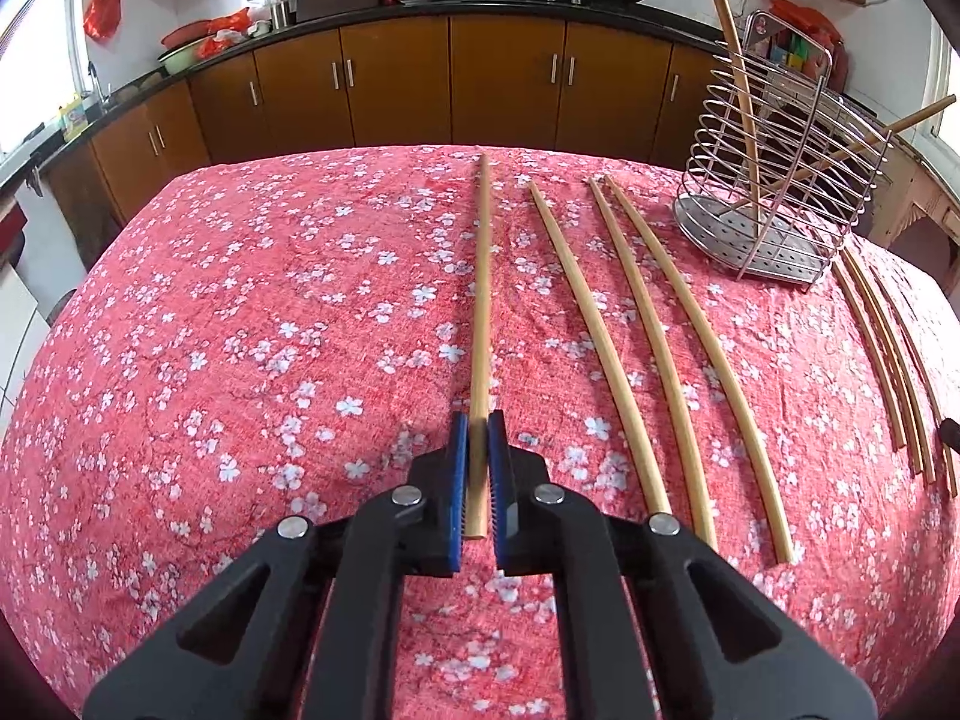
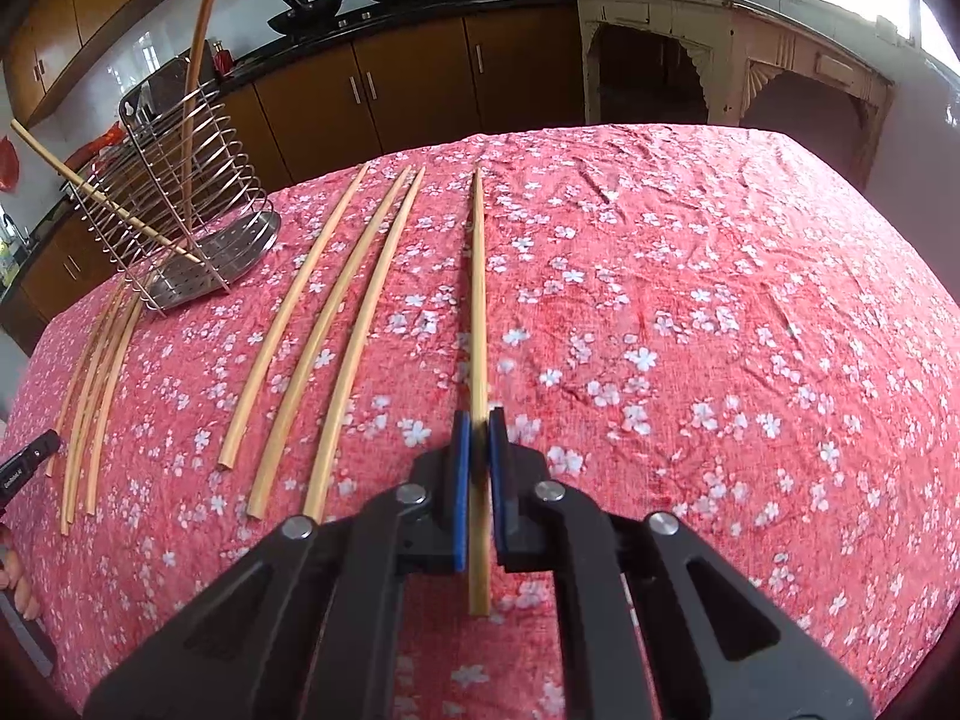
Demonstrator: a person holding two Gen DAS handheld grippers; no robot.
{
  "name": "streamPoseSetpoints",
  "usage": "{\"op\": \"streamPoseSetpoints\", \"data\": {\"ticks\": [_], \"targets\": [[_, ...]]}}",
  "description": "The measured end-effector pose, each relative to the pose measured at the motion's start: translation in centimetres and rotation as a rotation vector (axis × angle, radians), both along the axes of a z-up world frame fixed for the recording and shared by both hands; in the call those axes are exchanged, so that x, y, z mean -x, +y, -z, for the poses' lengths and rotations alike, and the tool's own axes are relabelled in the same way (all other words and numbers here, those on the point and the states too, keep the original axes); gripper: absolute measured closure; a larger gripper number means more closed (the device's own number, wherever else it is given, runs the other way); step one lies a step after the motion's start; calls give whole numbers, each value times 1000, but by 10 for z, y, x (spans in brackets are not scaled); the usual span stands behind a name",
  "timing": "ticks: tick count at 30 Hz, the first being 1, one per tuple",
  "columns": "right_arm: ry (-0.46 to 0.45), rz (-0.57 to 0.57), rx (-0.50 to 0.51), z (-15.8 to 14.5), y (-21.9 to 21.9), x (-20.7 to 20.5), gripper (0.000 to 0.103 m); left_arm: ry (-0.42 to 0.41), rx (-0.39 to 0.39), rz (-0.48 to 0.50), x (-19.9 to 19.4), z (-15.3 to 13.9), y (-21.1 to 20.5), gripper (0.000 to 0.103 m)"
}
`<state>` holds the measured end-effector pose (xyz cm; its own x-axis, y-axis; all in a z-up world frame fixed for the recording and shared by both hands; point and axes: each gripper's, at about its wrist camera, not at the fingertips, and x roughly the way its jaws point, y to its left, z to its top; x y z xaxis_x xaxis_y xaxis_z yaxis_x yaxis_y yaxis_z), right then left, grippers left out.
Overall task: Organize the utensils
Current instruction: 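Lift both chopsticks upright and carry them over the wire basket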
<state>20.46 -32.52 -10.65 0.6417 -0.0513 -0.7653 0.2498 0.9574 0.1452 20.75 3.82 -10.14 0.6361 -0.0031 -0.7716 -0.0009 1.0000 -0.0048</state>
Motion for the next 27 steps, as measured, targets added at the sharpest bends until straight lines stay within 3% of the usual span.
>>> {"op": "streamPoseSetpoints", "data": {"ticks": [5, 15, 20, 27], "targets": [[-46, 3, 19, -19, -8, 23, 96, -41, 22, 10, 19, -14, 6, 96], [-267, 12, 102, -102, -16, 70, 96, -269, 77, 26, 50, -98, 29, 96], [-343, 17, 106, -134, -20, 70, 96, -355, 90, 24, 47, -131, 34, 96], [-411, 11, 71, -163, -19, 60, 96, -409, 99, -4, 41, -161, 40, 97]]}}
